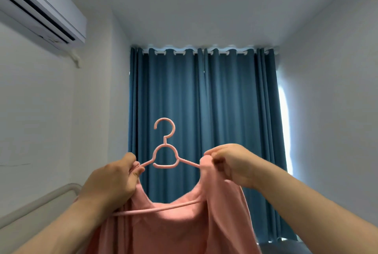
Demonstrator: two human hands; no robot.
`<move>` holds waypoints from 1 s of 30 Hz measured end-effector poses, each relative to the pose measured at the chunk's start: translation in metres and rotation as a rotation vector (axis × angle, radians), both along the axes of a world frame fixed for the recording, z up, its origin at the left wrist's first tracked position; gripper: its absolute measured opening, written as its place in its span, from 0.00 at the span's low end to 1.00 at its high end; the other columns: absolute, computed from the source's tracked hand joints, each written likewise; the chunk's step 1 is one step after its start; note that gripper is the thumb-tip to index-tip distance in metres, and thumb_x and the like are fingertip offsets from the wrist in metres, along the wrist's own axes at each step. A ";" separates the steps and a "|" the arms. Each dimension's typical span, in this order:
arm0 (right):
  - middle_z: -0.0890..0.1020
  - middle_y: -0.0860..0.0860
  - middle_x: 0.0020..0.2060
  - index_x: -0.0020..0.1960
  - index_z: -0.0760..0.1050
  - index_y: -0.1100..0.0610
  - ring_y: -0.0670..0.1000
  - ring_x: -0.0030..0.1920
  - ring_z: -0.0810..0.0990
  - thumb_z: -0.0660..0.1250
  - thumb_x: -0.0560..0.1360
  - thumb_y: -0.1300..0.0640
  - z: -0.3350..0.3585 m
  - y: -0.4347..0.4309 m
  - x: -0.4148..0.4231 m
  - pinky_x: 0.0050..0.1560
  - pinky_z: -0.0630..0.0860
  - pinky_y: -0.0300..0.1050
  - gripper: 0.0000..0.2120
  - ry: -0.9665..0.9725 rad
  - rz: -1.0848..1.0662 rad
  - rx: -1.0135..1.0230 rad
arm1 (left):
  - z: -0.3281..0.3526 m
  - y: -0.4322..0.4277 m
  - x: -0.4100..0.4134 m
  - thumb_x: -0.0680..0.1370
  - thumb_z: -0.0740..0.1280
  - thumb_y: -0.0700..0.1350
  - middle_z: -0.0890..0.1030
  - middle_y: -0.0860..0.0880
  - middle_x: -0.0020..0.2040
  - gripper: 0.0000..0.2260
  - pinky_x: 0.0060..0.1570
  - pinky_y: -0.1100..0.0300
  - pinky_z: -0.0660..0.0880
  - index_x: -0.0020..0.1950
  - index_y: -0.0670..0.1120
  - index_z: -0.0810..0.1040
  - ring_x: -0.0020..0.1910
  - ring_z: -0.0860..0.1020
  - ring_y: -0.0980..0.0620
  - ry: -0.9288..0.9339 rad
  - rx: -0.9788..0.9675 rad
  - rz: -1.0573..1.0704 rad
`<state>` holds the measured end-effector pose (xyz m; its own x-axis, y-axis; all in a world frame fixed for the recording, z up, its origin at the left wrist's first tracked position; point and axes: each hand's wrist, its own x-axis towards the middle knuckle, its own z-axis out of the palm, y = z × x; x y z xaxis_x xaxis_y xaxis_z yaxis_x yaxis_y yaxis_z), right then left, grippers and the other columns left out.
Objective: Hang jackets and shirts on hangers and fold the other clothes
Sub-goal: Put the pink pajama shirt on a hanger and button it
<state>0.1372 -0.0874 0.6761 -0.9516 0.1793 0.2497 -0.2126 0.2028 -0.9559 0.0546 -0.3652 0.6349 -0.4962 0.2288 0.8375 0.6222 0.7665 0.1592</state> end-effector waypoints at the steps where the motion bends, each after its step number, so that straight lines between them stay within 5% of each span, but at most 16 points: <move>1: 0.75 0.56 0.32 0.41 0.77 0.63 0.52 0.33 0.73 0.60 0.72 0.68 -0.007 -0.005 -0.001 0.35 0.70 0.45 0.08 0.056 -0.002 0.155 | 0.000 0.002 0.000 0.78 0.64 0.55 0.80 0.53 0.38 0.10 0.34 0.55 0.68 0.43 0.51 0.69 0.43 0.80 0.42 -0.001 0.016 -0.007; 4: 0.77 0.44 0.30 0.44 0.82 0.53 0.46 0.34 0.75 0.67 0.72 0.55 -0.020 -0.005 0.000 0.41 0.72 0.41 0.05 0.274 -0.278 0.832 | -0.003 0.003 0.001 0.78 0.64 0.54 0.73 0.57 0.33 0.09 0.34 0.55 0.68 0.44 0.51 0.70 0.42 0.80 0.43 0.008 0.051 -0.025; 7: 0.73 0.42 0.45 0.58 0.77 0.42 0.48 0.50 0.73 0.66 0.74 0.44 -0.023 0.002 0.000 0.53 0.69 0.41 0.13 0.392 -0.557 1.147 | -0.004 0.002 0.003 0.78 0.66 0.53 0.70 0.59 0.29 0.09 0.30 0.57 0.64 0.42 0.51 0.71 0.38 0.79 0.44 0.036 0.058 -0.054; 9: 0.73 0.42 0.50 0.56 0.76 0.42 0.49 0.54 0.73 0.63 0.73 0.45 -0.021 0.003 -0.001 0.57 0.71 0.45 0.12 0.278 -0.433 1.126 | -0.004 0.001 0.004 0.77 0.68 0.51 0.73 0.57 0.28 0.09 0.25 0.60 0.61 0.41 0.50 0.72 0.33 0.78 0.44 0.124 0.027 -0.049; 13: 0.82 0.52 0.35 0.42 0.77 0.55 0.46 0.34 0.76 0.59 0.66 0.56 -0.011 0.006 0.008 0.37 0.75 0.44 0.10 -0.021 -0.152 0.952 | -0.001 -0.002 0.005 0.72 0.73 0.49 0.77 0.53 0.28 0.12 0.22 0.68 0.53 0.38 0.51 0.70 0.23 0.75 0.47 0.262 -0.057 0.006; 17: 0.78 0.47 0.26 0.41 0.77 0.56 0.45 0.28 0.74 0.65 0.75 0.51 -0.005 0.013 0.013 0.34 0.73 0.43 0.10 0.105 -0.193 0.950 | 0.002 -0.009 0.001 0.74 0.71 0.50 0.79 0.51 0.31 0.10 0.25 0.59 0.66 0.40 0.50 0.71 0.29 0.78 0.42 0.246 0.038 0.040; 21: 0.80 0.48 0.33 0.37 0.73 0.53 0.47 0.37 0.78 0.59 0.72 0.36 0.003 0.011 0.020 0.41 0.75 0.46 0.21 0.088 -0.357 1.401 | 0.005 -0.012 -0.001 0.75 0.71 0.51 0.80 0.51 0.33 0.10 0.28 0.58 0.66 0.41 0.49 0.72 0.31 0.78 0.42 0.232 0.042 0.005; 26: 0.75 0.49 0.33 0.40 0.69 0.52 0.47 0.33 0.71 0.60 0.78 0.42 0.000 -0.015 0.006 0.40 0.73 0.48 0.15 0.289 -0.140 1.112 | 0.010 -0.005 0.006 0.74 0.63 0.57 0.76 0.58 0.29 0.11 0.24 0.62 0.62 0.40 0.51 0.70 0.28 0.75 0.52 0.242 -0.037 -0.121; 30: 0.72 0.52 0.29 0.39 0.66 0.53 0.49 0.30 0.64 0.60 0.80 0.46 -0.009 -0.009 0.000 0.35 0.70 0.51 0.15 0.397 -0.230 1.104 | 0.021 -0.017 -0.004 0.76 0.60 0.55 0.77 0.56 0.36 0.12 0.35 0.61 0.68 0.42 0.48 0.71 0.35 0.75 0.56 0.067 0.156 -0.334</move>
